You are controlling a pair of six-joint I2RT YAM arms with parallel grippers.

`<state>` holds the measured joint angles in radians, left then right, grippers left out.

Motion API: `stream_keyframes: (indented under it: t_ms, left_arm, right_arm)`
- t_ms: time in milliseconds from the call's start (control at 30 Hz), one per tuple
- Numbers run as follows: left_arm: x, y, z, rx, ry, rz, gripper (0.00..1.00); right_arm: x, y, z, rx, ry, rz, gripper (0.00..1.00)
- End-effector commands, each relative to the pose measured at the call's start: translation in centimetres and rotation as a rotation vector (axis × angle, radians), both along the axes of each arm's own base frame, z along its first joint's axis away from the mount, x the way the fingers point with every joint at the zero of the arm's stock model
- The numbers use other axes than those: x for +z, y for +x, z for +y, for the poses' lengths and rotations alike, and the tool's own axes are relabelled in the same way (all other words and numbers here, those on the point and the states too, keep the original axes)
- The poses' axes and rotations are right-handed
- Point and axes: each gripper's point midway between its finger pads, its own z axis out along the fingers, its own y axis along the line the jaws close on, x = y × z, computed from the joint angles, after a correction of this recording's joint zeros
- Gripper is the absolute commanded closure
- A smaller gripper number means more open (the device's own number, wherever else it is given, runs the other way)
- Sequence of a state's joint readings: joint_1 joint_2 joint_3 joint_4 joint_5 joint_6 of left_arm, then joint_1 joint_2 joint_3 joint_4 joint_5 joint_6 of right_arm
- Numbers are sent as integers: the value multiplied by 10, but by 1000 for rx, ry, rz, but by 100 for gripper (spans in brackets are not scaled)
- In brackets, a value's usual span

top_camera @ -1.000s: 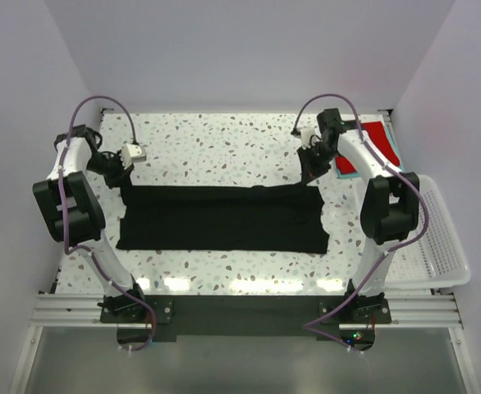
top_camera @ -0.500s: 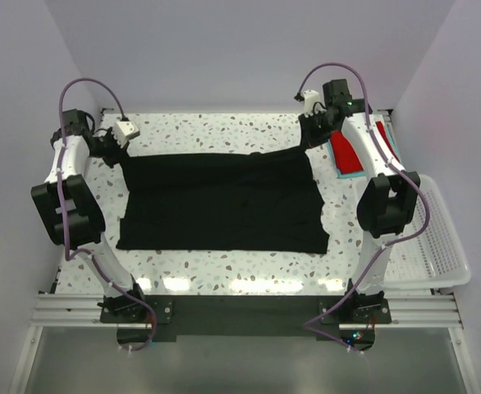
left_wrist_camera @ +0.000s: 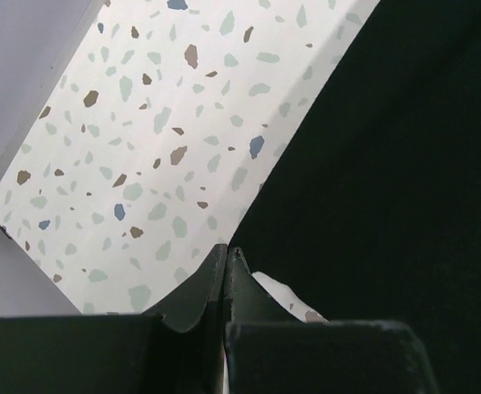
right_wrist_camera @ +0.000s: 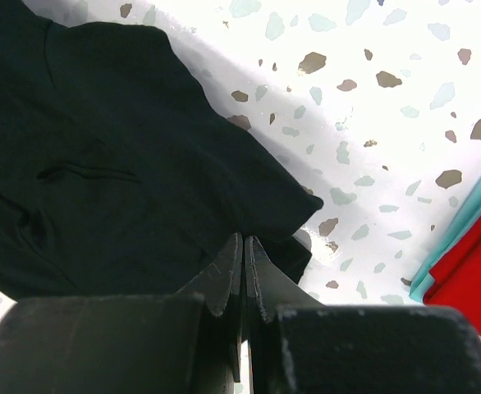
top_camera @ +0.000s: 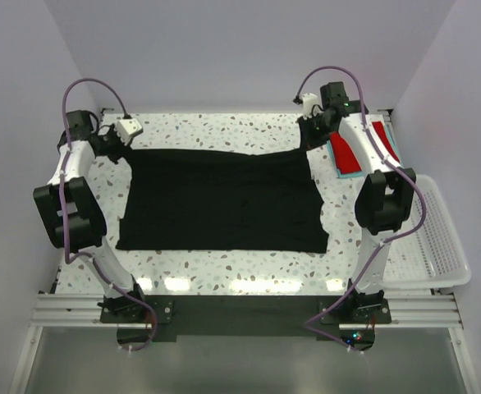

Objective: Fold and stack the t-shirts
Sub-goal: Fold the tshirt

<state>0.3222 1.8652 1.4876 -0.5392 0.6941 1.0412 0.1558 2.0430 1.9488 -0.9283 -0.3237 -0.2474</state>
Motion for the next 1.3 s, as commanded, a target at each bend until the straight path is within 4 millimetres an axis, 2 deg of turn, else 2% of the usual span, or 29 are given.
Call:
stream_keyframes:
  t_ms: [0, 367, 533, 567, 667, 867, 1000, 1267]
  left_arm:
    - [19, -6, 3, -24, 67, -65, 100]
    - [-14, -52, 6, -110, 145, 33, 100]
    - [-41, -87, 1, -183, 154, 145, 100]
    - [-53, -98, -1, -188, 154, 182, 100]
    - [-68, -112, -5, -185, 143, 224, 100]
    - [-101, -123, -8, -135, 98, 320, 100]
    - [-118, -132, -14, -142, 84, 374, 100]
    - [-121, -138, -13, -150, 100, 383, 100]
  right_arm:
    - [15, 2, -5, -10, -7, -39, 100]
    - [-6, -41, -12, 16, -24, 41, 100]
    - [-27, -58, -15, 19, -37, 81, 100]
    - [-31, -60, -16, 21, -42, 87, 100]
    - [-45, -65, -17, 22, -48, 120, 100]
    - [-78, -81, -17, 22, -51, 201, 100]
    - [-92, -86, -17, 23, -59, 224, 100]
    - [-100, -90, -19, 32, -72, 236, 100]
